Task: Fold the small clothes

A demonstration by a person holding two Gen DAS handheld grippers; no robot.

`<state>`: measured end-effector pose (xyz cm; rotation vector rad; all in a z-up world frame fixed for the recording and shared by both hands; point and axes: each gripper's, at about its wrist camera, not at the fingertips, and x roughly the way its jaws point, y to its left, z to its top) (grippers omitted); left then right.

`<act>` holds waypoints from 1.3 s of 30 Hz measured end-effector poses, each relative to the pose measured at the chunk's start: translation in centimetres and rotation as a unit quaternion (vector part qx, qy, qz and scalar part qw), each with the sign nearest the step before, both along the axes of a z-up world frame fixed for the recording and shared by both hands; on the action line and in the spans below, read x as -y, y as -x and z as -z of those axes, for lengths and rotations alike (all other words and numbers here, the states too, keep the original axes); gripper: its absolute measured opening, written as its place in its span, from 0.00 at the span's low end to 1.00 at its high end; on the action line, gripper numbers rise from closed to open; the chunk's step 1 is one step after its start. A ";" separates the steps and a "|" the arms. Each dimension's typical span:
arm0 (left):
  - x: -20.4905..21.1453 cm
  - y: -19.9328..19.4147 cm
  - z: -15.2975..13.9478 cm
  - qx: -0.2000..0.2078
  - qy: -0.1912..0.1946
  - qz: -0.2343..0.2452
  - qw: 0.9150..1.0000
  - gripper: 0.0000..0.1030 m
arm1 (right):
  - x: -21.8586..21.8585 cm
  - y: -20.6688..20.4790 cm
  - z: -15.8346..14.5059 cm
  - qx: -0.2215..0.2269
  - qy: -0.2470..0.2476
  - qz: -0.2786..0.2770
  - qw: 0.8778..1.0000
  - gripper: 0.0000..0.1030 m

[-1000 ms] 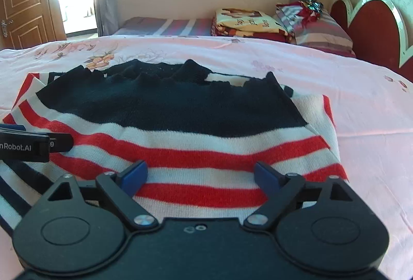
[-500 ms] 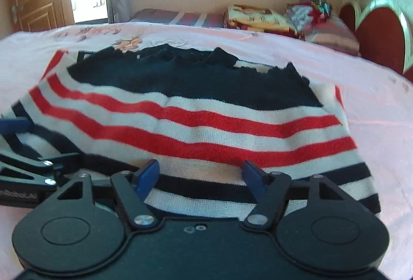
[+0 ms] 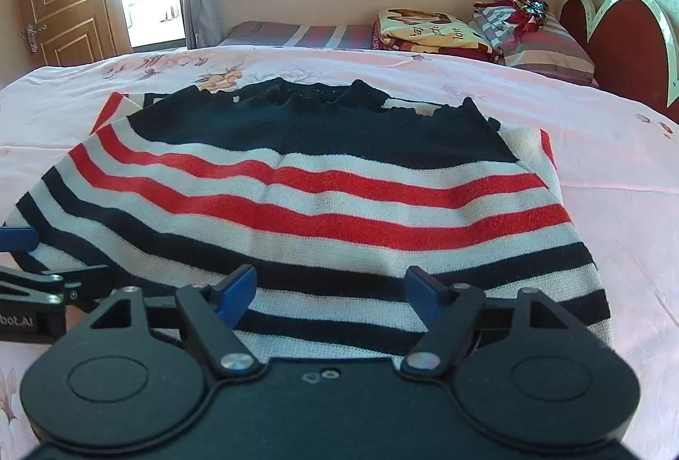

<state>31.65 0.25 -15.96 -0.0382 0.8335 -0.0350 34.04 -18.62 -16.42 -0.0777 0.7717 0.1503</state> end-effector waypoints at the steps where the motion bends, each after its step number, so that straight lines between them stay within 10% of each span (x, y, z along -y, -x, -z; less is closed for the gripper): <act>1: -0.1 0.2 -0.1 -0.004 0.006 -0.004 1.000 1.00 | 0.0 0.1 0.0 0.001 -0.001 -0.002 1.000 0.73; 12: -4.2 2.7 2.1 -0.050 0.167 -0.077 0.982 1.00 | -0.3 0.8 -1.1 0.017 -0.022 -0.016 0.999 0.77; 26: -6.2 -1.6 4.7 0.050 0.306 -0.140 0.940 0.82 | -0.6 -1.1 -0.6 0.026 -0.029 -0.008 0.999 0.77; 30: -6.6 -3.5 5.4 0.045 0.319 -0.163 0.933 0.33 | -1.4 -2.2 -0.7 0.038 -0.009 -0.009 0.999 0.76; 39: -5.5 -4.2 3.8 0.071 0.303 -0.134 0.941 0.16 | -2.3 -3.0 2.1 0.046 0.041 -0.003 0.998 0.80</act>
